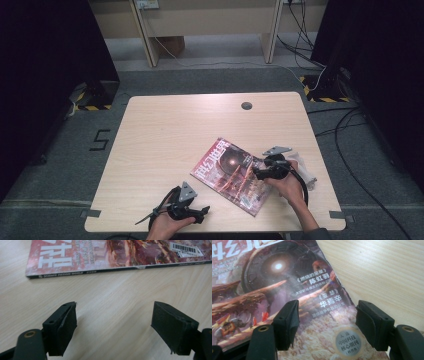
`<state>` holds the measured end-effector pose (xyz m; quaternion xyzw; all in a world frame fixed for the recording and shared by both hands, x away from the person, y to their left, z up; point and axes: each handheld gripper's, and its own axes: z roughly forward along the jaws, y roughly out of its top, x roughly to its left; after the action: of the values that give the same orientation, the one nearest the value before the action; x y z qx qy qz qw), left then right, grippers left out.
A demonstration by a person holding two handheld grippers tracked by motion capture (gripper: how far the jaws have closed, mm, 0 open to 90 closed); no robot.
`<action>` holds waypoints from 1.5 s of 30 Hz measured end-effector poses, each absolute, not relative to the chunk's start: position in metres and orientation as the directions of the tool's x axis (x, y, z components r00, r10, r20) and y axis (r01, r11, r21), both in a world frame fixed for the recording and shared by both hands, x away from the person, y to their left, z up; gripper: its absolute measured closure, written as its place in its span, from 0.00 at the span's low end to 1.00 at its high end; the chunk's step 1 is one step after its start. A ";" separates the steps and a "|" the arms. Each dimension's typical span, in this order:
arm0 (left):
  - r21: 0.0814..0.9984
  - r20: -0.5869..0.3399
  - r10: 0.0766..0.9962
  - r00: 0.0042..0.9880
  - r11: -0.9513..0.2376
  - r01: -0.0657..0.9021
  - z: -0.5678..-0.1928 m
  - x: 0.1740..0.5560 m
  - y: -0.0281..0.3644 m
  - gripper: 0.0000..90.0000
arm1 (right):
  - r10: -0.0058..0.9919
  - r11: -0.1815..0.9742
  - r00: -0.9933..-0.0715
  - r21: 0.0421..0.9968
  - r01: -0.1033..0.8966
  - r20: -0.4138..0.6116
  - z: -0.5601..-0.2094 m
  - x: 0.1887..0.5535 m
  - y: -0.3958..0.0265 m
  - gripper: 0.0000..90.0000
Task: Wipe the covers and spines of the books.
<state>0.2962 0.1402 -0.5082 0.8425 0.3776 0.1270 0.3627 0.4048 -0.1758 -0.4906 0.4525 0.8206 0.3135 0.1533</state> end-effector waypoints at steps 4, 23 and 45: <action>0.718 -0.069 0.727 0.683 -0.439 0.540 -0.508 0.304 0.130 0.24 | 0.844 0.399 -0.536 0.656 0.641 0.009 -0.493 0.408 -0.181 0.39; 0.719 -0.052 0.746 0.664 -0.433 0.544 -0.513 0.328 0.110 0.32 | 0.850 0.379 -0.525 0.636 0.672 0.049 -0.498 0.403 -0.183 0.38; 0.712 0.055 0.840 0.540 -0.412 0.569 -0.512 0.355 0.127 0.30 | 0.795 0.469 -0.606 0.621 0.628 0.013 -0.497 0.347 -0.173 0.32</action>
<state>0.3554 0.1265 -0.5116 0.8142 0.4325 0.2074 0.3271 0.3472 -0.1733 -0.4969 0.4209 0.8455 0.2972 0.1404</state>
